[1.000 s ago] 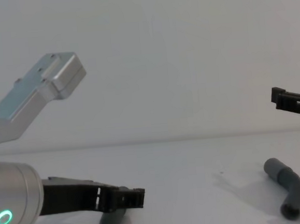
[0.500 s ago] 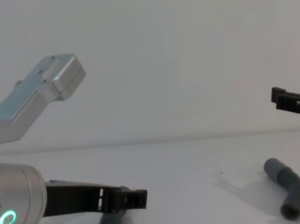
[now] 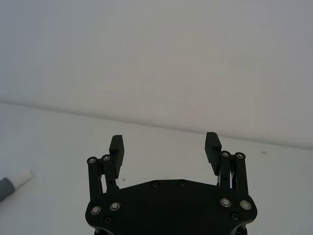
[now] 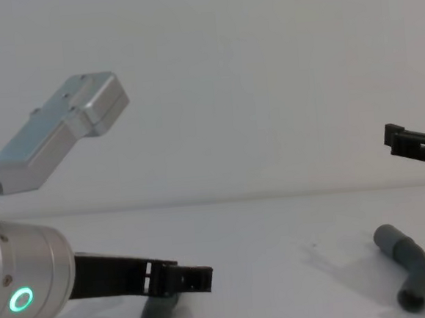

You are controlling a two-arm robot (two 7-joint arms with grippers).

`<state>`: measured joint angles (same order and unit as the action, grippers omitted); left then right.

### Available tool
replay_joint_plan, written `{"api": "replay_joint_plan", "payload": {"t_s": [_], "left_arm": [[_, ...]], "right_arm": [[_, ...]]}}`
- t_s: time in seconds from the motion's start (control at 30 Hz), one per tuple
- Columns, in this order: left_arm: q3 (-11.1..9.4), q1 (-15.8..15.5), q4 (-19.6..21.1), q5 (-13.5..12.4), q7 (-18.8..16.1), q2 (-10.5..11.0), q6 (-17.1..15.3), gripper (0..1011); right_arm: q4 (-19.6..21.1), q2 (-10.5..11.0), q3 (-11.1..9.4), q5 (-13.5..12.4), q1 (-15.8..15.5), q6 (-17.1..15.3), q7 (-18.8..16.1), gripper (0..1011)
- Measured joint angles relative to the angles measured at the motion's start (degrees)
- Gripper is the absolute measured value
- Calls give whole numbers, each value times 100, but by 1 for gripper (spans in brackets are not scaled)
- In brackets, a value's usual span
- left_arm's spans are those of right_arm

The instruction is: Use both hands to pick up one end of the pipe from the table, align the ends, and insert them.

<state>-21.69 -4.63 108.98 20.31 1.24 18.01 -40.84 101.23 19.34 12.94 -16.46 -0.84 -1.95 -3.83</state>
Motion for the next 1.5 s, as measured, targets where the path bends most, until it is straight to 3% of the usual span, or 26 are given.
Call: {"api": "replay_joint_plan", "payload": {"t_s": [0.43, 1.37, 1.5], "left_arm": [[-13, -68, -135, -66, -60, -133, -218, 1001], [-3, -224, -530, -168, 49, -288, -112, 1001], [-5, -234, -550, -173, 58, -293, -103, 942]], "right_arm": [[0, 0, 0, 0, 0, 0, 0, 1002], [0, 0, 0, 0, 0, 0, 0, 1002], [0, 0, 0, 0, 0, 0, 0, 1002]]}}
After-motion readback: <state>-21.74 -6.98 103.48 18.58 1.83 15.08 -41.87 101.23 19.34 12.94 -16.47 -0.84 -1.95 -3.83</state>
